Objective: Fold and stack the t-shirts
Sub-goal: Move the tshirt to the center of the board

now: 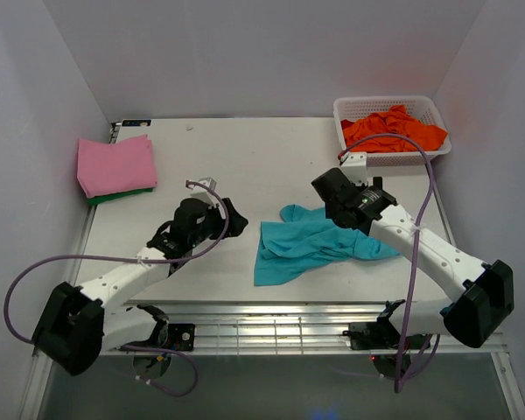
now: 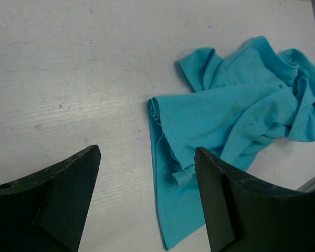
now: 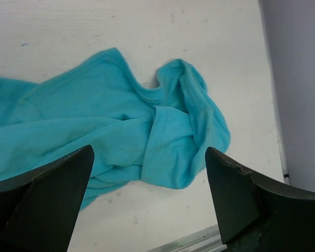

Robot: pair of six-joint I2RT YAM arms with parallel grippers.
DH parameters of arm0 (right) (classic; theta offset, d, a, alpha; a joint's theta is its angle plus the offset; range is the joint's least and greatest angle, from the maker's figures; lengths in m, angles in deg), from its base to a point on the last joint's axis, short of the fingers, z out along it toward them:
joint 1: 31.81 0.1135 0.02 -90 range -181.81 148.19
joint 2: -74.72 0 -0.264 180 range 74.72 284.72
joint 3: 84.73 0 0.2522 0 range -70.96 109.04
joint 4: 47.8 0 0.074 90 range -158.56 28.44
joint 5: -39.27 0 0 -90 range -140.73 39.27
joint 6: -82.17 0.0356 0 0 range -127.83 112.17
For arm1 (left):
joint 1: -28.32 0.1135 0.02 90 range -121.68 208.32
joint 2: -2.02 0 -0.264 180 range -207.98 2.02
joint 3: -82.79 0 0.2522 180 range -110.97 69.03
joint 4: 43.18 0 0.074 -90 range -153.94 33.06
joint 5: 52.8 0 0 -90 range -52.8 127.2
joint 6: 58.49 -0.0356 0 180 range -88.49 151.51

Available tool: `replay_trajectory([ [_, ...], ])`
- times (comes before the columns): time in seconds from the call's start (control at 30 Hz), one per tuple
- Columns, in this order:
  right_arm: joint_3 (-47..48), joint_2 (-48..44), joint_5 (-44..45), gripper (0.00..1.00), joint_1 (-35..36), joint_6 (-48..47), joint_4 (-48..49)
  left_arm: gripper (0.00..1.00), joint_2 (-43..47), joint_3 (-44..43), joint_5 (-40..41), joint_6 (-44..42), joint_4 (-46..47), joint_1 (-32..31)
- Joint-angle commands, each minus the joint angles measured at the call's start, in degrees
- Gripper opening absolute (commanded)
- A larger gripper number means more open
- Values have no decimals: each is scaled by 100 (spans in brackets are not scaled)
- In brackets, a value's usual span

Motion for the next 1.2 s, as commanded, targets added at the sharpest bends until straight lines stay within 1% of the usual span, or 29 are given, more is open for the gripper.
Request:
replay_trajectory([
  [0.0,-526,-625,-757,92,38,-435,1350,82,-644,-193,-548,-104,749,-13],
  [0.03,-641,-714,-932,91,38,-453,1493,81,-804,-176,-792,-96,1054,-13],
  [0.1,-887,-924,-1004,91,38,-453,1704,80,-1233,-141,-1057,-26,1364,-22],
  [0.13,-931,-960,-1031,91,38,-462,1731,77,-1367,-150,-1250,27,1548,-31],
  [0.2,-984,-1048,-1014,91,38,-453,1671,75,-1561,-159,-1322,71,1725,-57],
  [0.33,-1090,-1180,-1004,91,38,-506,1652,75,-1990,0,-1585,203,2655,-84],
  [0.5,-1248,-1339,-1084,90,38,-497,1661,74,-2624,-158,-1893,335,3148,-84],
  [0.57,-1301,-1391,-1075,90,38,-497,1618,74,-2861,-255,-1867,353,3228,-92],
  [0.7,-1362,-1532,-1049,90,38,-480,1556,73,-3029,-238,-1674,221,3377,-92],
  [1.0,-1468,-1752,-1057,89,38,-488,1530,73,-3512,-237,-1708,300,4080,-92],
  [1.17,-1529,-1822,-996,88,38,-480,1459,73,-3785,-299,-1770,397,4169,-92],
])
